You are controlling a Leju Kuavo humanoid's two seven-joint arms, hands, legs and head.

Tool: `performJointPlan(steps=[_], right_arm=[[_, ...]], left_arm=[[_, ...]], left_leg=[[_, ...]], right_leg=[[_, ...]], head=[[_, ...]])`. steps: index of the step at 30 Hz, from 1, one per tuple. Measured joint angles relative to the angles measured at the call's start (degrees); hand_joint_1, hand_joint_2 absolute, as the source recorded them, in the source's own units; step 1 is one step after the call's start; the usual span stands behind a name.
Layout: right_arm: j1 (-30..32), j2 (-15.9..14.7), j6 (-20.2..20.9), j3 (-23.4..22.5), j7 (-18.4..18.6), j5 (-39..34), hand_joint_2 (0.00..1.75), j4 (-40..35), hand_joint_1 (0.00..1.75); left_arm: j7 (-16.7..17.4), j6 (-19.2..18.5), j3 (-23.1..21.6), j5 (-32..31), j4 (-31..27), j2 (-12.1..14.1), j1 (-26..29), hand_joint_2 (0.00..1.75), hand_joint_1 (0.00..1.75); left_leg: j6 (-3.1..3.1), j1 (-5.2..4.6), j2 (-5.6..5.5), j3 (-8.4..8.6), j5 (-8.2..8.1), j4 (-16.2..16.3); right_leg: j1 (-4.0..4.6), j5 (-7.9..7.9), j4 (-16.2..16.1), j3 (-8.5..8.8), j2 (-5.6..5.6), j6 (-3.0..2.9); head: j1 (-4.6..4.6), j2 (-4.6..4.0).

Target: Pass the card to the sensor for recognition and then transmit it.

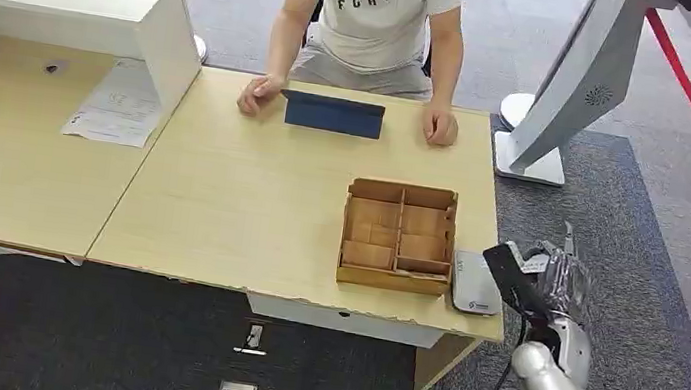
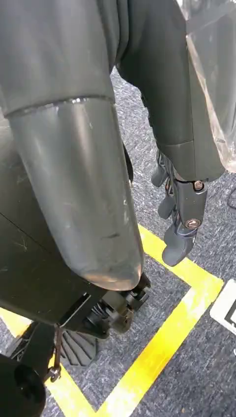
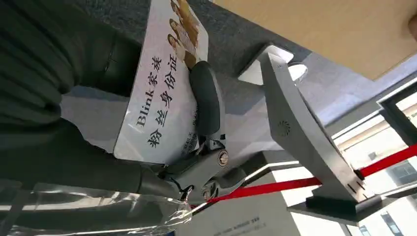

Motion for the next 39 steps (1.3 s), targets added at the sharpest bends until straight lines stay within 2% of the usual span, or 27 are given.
performJointPlan(steps=[16,39], right_arm=[[2.31,1.31,0.42,1.27,-0.35,-1.33,1.75,1.36,1.75],[4.52,1.38,0.2,1.79,0.02,-4.87,1.75,1.62,1.75]], left_arm=[[0.37,-0.46,-0.02,0.17,0.0,0.0,0.11,0.0,0.0],[0.37,-0.63,-0.99,-0.39,0.0,-0.09,0.41,0.0,0.0]], left_leg=[[0.0,0.0,0.01,0.0,0.0,0.0],[0.0,0.0,0.06,0.06,0.0,0.0]], right_leg=[[0.0,0.0,0.0,0.0,0.0,0.0],[0.01,0.01,0.0,0.04,0.01,-0.01]], head=[[0.02,0.0],[0.0,0.0]])
